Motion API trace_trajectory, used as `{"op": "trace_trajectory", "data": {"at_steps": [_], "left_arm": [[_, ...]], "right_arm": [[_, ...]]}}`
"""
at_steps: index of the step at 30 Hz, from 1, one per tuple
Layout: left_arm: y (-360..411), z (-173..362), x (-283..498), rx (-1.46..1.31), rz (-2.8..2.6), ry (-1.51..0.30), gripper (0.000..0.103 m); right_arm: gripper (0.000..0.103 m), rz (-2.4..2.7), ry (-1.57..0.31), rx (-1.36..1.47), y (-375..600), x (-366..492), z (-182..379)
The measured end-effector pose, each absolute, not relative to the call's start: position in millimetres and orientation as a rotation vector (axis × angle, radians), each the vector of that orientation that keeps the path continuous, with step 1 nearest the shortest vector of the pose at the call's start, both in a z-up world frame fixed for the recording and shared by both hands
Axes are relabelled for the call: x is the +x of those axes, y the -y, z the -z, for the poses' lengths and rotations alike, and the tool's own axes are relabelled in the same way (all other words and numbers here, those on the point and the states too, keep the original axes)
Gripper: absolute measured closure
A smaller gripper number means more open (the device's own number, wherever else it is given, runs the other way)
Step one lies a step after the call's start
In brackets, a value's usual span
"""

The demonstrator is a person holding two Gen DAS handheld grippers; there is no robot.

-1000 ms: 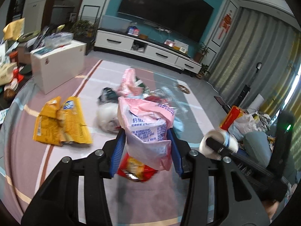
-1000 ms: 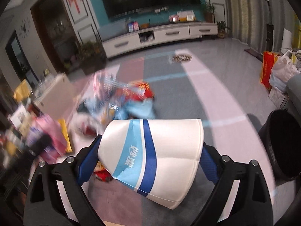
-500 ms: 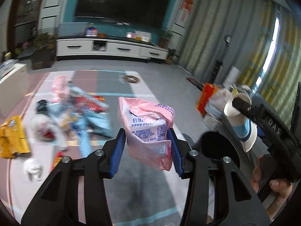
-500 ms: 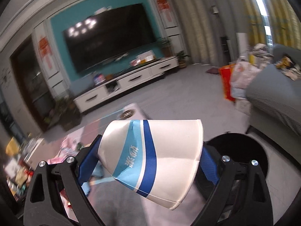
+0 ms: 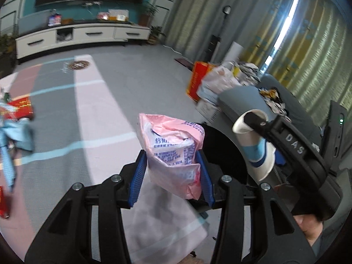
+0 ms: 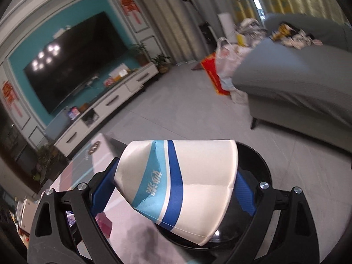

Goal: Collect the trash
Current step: 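Carry the paper cup and pink bag in both tools over the black bin, then open both tools to drop the cup and pink bag into the bin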

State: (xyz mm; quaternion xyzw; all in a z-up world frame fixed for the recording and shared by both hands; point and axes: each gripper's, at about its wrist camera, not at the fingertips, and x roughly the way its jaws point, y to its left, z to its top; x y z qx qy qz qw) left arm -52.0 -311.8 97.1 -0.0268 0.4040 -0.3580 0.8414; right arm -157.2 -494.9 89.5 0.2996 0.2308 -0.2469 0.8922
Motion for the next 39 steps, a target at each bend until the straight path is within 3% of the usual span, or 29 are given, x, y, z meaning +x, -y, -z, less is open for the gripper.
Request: {"op": "trace_trajectory", "data": {"at_steps": [11, 28, 31, 33, 36, 39], "left_arm": [[363.5, -56.3, -42.2, -0.041, 0.848, -0.972, 0.057], [410.2, -24.1, -38.3, 0.02, 0.892, -1.054, 0.055], [414.6, -23.5, -39.5, 0.023, 0.892, -1.049, 0.049], [414.5, -25.0, -40.4, 0.021, 0.897, -1.04, 0.04], [411.6, -30.6, -42.1, 0.014, 0.903, -1.022, 0.03], [406.4, -37.2, -43.8, 0.015, 0.902, -1.008, 0.026]], "right_arm": [[0.012, 0.572, -0.546, 0.764, 525.8, -156.0, -47.8], [0.011, 0.598, -0.588, 0.828, 545.2, -155.1, -27.9], [0.011, 0.599, -0.593, 0.839, 546.8, -156.0, -26.7], [0.004, 0.602, -0.59, 0.852, 548.7, -157.4, -26.3], [0.003, 0.612, -0.589, 0.828, 547.8, -157.3, -29.3], [0.003, 0.634, -0.594, 0.778, 543.3, -155.7, -34.6]]}}
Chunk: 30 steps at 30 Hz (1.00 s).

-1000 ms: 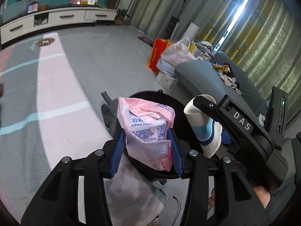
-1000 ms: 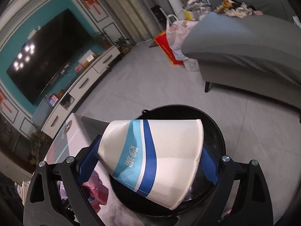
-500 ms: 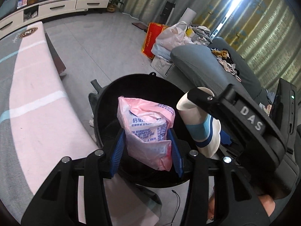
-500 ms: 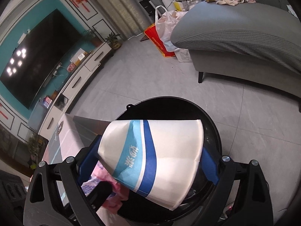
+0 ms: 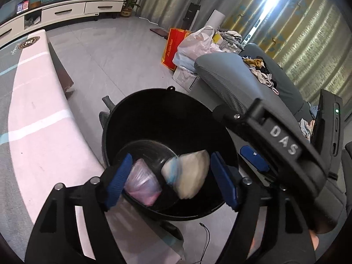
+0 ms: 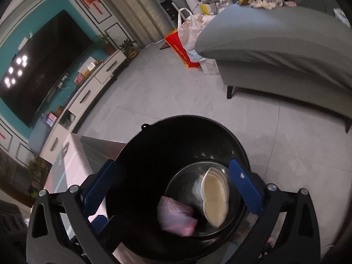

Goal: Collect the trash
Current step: 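Open both tools to drop the cup and pink bag into the bin, then move both tools back over the table toward the remaining trash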

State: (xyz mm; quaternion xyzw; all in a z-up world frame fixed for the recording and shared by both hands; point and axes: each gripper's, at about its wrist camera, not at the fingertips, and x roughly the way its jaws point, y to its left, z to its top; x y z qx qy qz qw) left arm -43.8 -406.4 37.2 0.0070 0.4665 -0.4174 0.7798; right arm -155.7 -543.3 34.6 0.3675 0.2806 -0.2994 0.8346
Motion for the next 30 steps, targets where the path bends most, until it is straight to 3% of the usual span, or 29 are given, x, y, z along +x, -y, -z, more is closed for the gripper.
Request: {"op": "trace_trajectory", "data": {"at_steps": [12, 30], "left_arm": [[306.0, -89.9, -44.2, 0.014, 0.701, -0.849, 0.009], [-24.7, -122.9, -14.7, -0.193, -0.026, -0.73, 0.003]], "right_arm": [[0.003, 0.56, -0.551, 0.652, 504.3, -140.9, -69.7], [0.003, 0.14, -0.554, 0.287, 327.2, -68.4, -120.1]]}}
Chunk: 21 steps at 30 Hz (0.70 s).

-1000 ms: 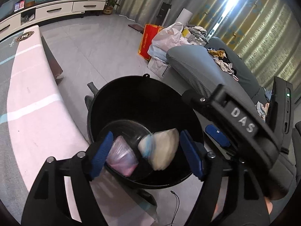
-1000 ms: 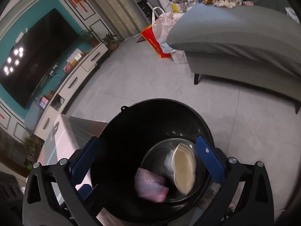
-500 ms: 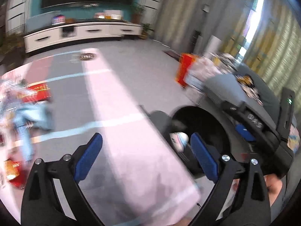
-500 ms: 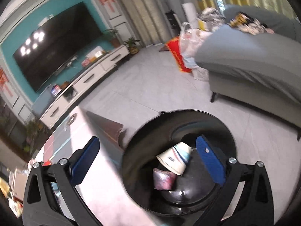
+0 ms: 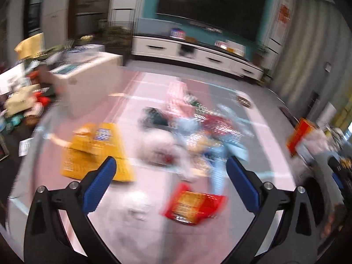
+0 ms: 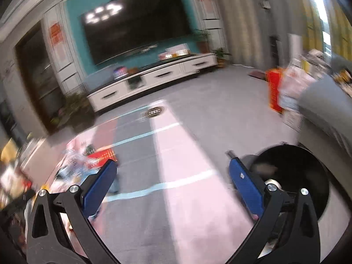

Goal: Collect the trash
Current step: 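Move both tools back over the table toward the remaining trash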

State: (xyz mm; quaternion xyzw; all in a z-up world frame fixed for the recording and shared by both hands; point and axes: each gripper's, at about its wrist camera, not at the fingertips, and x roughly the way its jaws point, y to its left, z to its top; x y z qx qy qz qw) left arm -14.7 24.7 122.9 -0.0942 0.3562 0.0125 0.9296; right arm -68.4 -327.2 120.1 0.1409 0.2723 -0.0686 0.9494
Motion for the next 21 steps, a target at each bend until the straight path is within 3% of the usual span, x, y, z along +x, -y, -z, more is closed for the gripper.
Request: {"op": "trace_trajectory", "data": {"at_steps": [10, 21], "left_arm": [[-133.0, -102.4, -6.3, -0.267, -0.24, -0.677, 0.003], [-161.8, -66.9, 6.8, -0.416, -0.201, -0.714, 0.003]], "right_arm": [[0.003, -0.084, -0.614, 0.093, 213.5, -35.6, -105.6], [0.003, -0.269, -0.677, -0.121, 109.6, -13.0, -99.8]]}}
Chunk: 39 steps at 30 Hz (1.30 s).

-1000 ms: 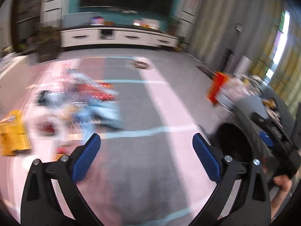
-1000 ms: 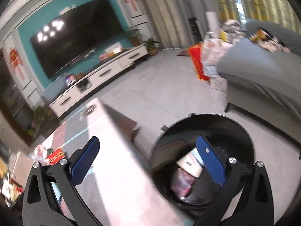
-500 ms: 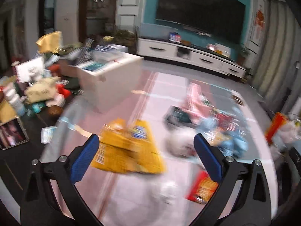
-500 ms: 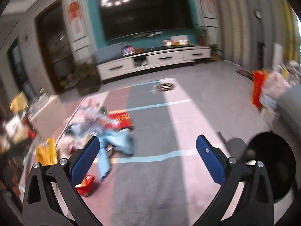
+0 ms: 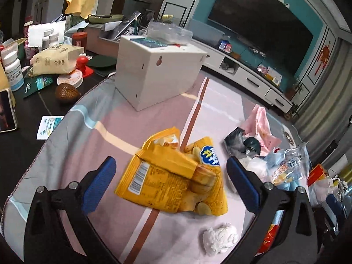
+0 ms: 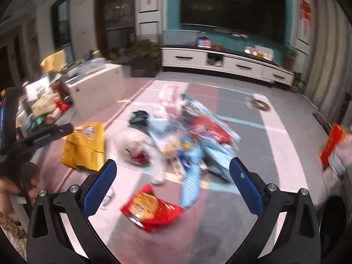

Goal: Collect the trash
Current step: 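Move both tools back over the table toward the remaining trash, then grasp the yellow chip bag with the left tool while the right tool grasps the red snack bag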

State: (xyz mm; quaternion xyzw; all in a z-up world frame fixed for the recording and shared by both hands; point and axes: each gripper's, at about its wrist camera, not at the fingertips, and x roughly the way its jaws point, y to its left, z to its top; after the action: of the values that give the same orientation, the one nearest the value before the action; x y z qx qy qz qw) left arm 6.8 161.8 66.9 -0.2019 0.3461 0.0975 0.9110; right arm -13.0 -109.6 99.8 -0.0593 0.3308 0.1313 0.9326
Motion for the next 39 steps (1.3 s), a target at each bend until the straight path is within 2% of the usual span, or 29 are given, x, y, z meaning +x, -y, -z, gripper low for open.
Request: {"op": "trace_trajectory", "data": {"at_steps": [4, 11, 18, 23, 28, 39], "left_arm": [[-162.4, -63.0, 8.8, -0.413, -0.212, -0.722, 0.003], [-164.0, -58.0, 13.0, -0.466, -0.196, -0.734, 0.003], [-151.0, -57.0, 18.7, -0.423, -0.176, -0.737, 0.003], [-145.3, -53.2, 24.0, -0.415, -0.166, -0.756, 0.003], [-141.5, -47.4, 28.2, -0.41, -0.178, -0.779, 0.003], [-135.7, -33.9, 41.5, -0.393, -0.158, -0.841, 0.003]], "right_arm": [[0.003, -0.307, -0.666, -0.163, 97.0, -10.1, -98.4], [0.003, -0.312, -0.783, -0.011, 112.8, 7.1, -60.6], [0.003, -0.336, -0.824, 0.054, 123.1, 7.6, -54.5], [0.006, -0.353, -0.864, 0.07, 125.3, 7.2, -47.8], [0.015, -0.367, -0.9, 0.072, 123.9, 9.1, -42.1], [0.025, -0.392, -0.986, 0.052, 113.2, 11.2, -22.1]]}}
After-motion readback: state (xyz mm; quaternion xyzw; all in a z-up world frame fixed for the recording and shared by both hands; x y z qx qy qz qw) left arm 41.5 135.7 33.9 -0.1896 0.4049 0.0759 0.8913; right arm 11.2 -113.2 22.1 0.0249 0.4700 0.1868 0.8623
